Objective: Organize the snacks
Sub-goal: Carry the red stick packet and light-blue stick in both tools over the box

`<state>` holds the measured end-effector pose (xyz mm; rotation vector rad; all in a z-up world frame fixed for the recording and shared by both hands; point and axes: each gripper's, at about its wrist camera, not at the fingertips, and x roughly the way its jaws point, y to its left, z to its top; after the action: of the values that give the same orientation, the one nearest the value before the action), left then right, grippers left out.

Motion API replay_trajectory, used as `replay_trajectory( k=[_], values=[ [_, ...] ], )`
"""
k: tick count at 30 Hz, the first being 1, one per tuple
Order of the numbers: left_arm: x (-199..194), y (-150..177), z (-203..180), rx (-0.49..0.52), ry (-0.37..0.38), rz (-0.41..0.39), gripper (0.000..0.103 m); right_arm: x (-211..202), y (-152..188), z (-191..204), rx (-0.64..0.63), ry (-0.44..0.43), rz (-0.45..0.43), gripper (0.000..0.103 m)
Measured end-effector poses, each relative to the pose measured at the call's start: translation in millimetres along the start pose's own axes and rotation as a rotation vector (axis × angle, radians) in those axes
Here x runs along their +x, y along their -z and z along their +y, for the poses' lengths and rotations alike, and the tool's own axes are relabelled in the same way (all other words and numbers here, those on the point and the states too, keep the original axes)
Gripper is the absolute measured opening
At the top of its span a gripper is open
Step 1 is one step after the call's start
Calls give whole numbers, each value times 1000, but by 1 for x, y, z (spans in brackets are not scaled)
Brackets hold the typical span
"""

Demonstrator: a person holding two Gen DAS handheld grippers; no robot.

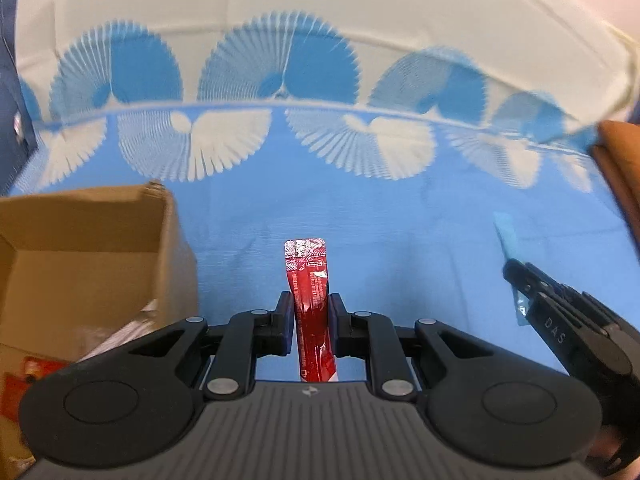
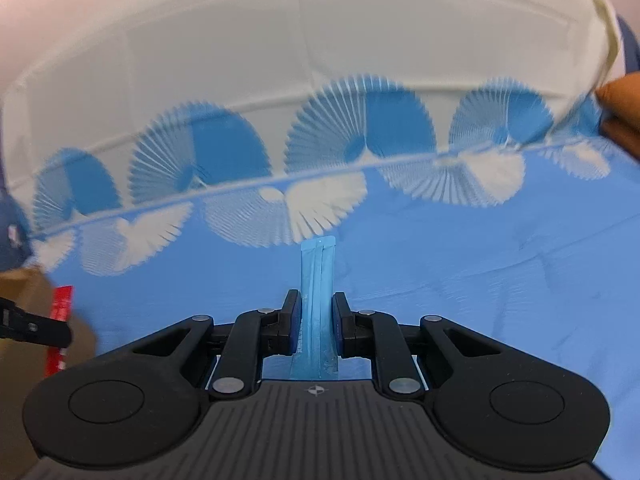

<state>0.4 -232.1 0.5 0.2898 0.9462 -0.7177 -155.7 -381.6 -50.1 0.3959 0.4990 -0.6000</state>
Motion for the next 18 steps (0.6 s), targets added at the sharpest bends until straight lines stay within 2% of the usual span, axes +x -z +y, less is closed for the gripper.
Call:
replay_trajectory(
  k=[5,9,15,18],
  values=[
    [-68,32,12,52,39,-39,19,-76,12,38,-22,-46,-1,18],
    [-121,60,36,71,44,-78,19,-131,27,77,-60,-106,-2,18],
    [-178,107,87,61,9,-74,19,-191,52,138,-91,-257,71,18],
    [-198,135,119,36,-28,-64,19,-214,67,168,-122,-298,95,18]
  ],
)
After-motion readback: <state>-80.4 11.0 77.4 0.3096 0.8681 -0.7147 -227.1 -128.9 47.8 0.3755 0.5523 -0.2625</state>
